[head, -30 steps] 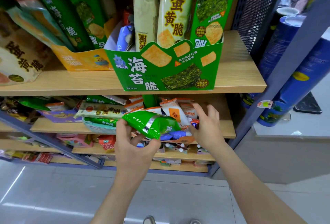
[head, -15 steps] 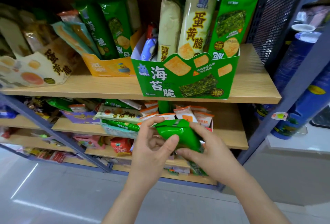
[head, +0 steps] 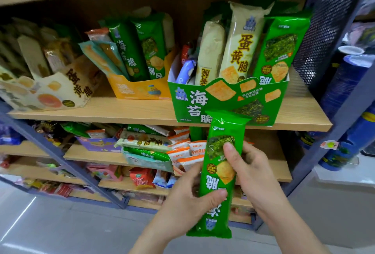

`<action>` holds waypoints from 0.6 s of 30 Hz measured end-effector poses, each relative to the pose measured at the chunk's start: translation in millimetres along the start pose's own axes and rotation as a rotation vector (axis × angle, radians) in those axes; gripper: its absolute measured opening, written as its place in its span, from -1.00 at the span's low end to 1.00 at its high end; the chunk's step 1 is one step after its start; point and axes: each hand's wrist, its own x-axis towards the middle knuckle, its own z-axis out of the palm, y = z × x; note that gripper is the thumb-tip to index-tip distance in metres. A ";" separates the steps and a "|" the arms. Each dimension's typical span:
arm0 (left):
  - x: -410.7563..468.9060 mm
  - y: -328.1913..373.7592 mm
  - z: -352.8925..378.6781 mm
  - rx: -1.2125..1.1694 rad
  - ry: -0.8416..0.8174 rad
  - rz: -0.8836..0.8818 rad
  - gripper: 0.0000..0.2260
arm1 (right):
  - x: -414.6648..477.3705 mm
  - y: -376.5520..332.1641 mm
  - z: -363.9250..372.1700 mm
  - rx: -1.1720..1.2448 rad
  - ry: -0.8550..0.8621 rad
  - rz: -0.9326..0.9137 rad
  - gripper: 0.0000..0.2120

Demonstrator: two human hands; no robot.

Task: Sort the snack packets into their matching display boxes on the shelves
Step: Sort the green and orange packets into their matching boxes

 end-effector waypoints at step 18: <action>-21.1 42.0 -185.4 0.311 0.150 0.342 -0.65 | 45.3 -46.9 167.0 -0.331 0.143 -0.267 -0.36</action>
